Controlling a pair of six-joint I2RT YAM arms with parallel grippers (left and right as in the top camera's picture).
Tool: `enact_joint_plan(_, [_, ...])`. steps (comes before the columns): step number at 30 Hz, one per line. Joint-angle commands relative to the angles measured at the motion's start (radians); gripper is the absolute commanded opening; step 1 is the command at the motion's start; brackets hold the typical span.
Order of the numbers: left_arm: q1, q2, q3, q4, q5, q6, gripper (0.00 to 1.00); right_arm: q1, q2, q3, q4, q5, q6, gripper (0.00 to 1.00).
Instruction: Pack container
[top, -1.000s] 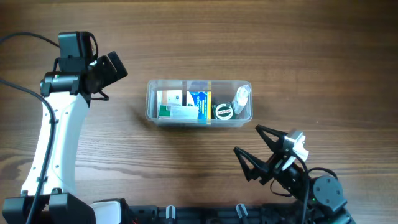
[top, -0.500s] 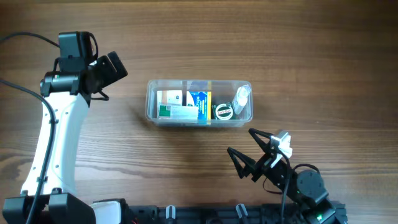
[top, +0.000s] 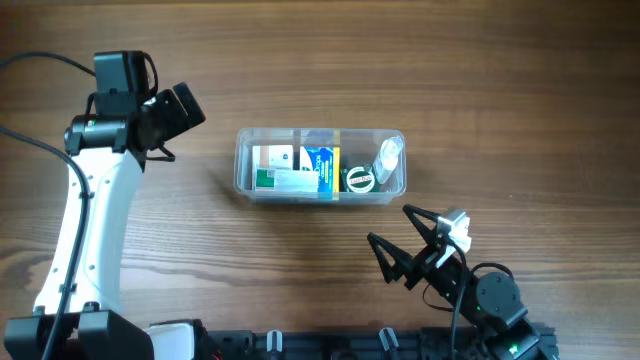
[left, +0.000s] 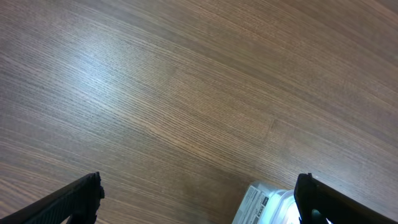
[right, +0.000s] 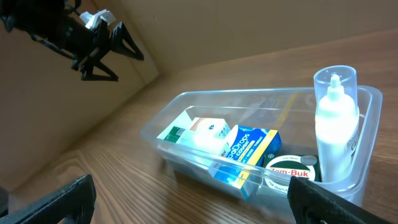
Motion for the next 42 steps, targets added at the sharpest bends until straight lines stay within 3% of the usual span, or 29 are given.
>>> enact_joint_plan(1, [0.004, -0.012, -0.001, 0.003, -0.006, -0.013, 1.0, 0.003, 0.007, -0.002, 0.002, 0.022, -0.025, 1.0])
enact_joint_plan(5, [0.004, -0.012, -0.001, 0.003, -0.006, -0.013, 1.0, -0.019, -0.032, -0.002, -0.006, 0.089, -0.201, 1.0])
enact_joint_plan(12, [0.004, -0.012, -0.001, 0.002, -0.006, -0.013, 1.0, -0.269, -0.085, -0.002, -0.002, 0.047, -0.683, 1.0])
enact_joint_plan(17, [0.004, -0.012, -0.001, 0.002, -0.006, -0.013, 1.0, -0.509, -0.085, -0.002, -0.003, 0.048, -0.808, 1.0])
enact_joint_plan(20, [0.004, -0.012, -0.001, 0.003, -0.006, -0.013, 1.0, -0.565, -0.085, -0.002, -0.005, 0.072, -0.816, 1.0])
enact_joint_plan(42, [0.004, -0.012, -0.001, 0.002, -0.006, -0.013, 1.0, -0.566, -0.085, -0.002, -0.005, 0.074, -0.837, 1.0])
